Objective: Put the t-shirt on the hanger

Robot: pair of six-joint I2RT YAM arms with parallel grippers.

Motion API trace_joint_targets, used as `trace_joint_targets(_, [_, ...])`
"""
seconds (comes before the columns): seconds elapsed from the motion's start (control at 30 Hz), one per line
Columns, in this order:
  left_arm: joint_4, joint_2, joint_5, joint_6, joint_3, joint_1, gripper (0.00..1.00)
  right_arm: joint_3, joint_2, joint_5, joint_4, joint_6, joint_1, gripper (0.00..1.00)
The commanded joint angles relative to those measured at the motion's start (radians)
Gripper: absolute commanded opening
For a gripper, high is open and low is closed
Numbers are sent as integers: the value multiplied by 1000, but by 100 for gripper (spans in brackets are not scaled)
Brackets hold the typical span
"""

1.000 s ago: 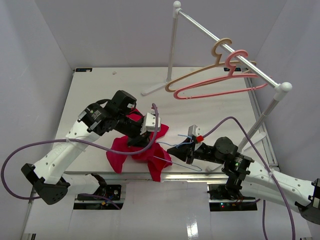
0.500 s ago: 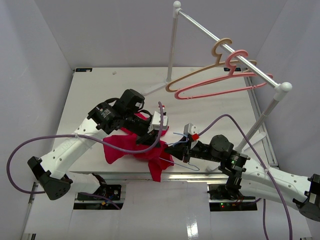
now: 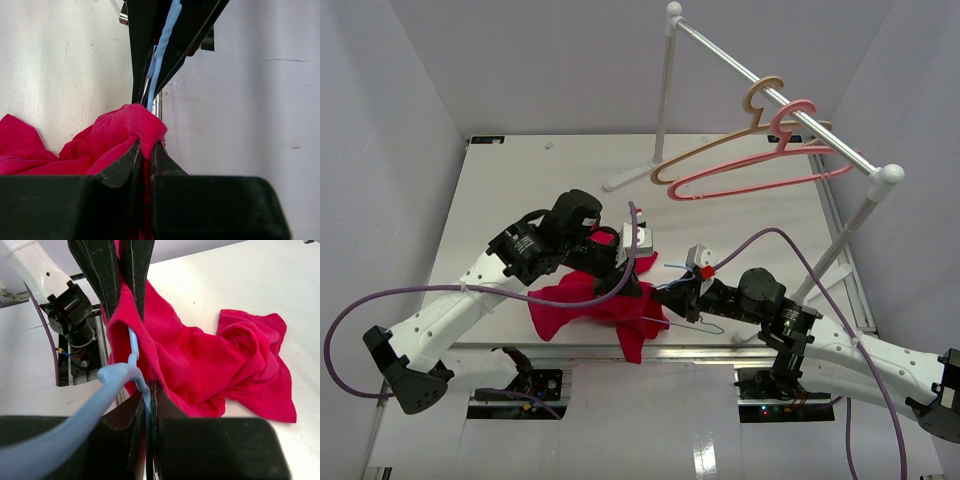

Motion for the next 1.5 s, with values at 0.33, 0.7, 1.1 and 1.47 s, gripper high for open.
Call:
trace_joint_targets(0.33, [1, 51, -122, -46, -19, 3, 0, 125, -3, -13, 105, -45, 8, 8])
trace_joint_targets(0.7, [135, -97, -312, -162, -85, 4, 0, 128, -49, 153, 13, 0, 8, 32])
trace_joint_targets(1.1, [248, -374, -571, -341, -265, 4, 0, 111, -216, 419, -141, 161, 8, 62])
trace_joint_targets(1.47, [359, -544, -657, -466, -361, 4, 0, 148, -16, 424, -172, 269, 11, 49])
